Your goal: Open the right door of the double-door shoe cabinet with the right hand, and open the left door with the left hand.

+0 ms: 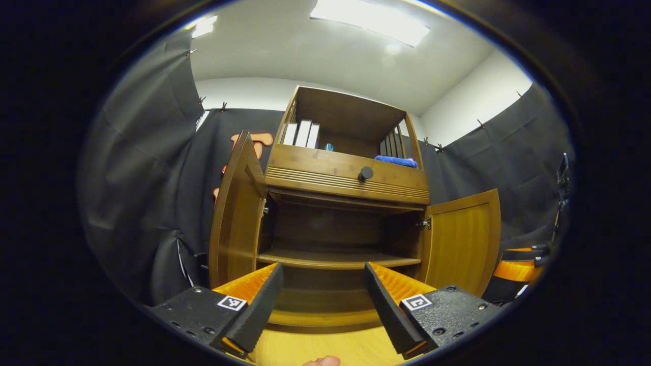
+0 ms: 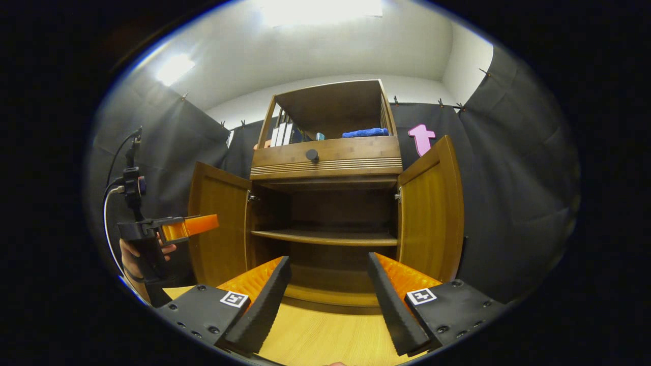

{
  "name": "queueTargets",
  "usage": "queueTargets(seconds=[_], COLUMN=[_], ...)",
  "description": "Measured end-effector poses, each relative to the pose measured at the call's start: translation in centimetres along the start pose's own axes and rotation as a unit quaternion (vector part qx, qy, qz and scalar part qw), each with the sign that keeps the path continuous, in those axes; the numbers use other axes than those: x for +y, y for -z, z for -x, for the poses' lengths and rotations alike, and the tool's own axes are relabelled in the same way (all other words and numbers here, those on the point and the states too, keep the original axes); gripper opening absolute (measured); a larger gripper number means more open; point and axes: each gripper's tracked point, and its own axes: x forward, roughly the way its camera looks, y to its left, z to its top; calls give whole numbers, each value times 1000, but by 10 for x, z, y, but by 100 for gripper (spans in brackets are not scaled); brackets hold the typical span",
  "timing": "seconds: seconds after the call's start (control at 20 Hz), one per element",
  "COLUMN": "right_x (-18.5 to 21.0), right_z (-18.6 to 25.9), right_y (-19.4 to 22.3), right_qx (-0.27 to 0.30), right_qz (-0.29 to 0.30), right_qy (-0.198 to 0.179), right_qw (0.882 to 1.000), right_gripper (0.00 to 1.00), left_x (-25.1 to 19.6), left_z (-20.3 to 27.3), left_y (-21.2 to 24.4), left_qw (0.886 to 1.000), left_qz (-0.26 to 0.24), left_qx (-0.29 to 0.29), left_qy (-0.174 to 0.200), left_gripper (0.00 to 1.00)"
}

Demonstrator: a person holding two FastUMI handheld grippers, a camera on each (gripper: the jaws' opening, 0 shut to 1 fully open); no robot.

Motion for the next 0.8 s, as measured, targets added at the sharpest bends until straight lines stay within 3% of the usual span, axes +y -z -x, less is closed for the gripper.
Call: queueTargets(seconds=[0.8], right_x=[-16], right_z=[3], right_y=[-13], right_qx=[-16], right_qz=[-21], right_qy=[17], right_qw=[999], right_gripper=[94], left_x=[5], left_z=[1], left_y=[5], left_qw=[1000], left_qz=[-10], left_qx=[1], left_qy=[1], left_gripper=[96])
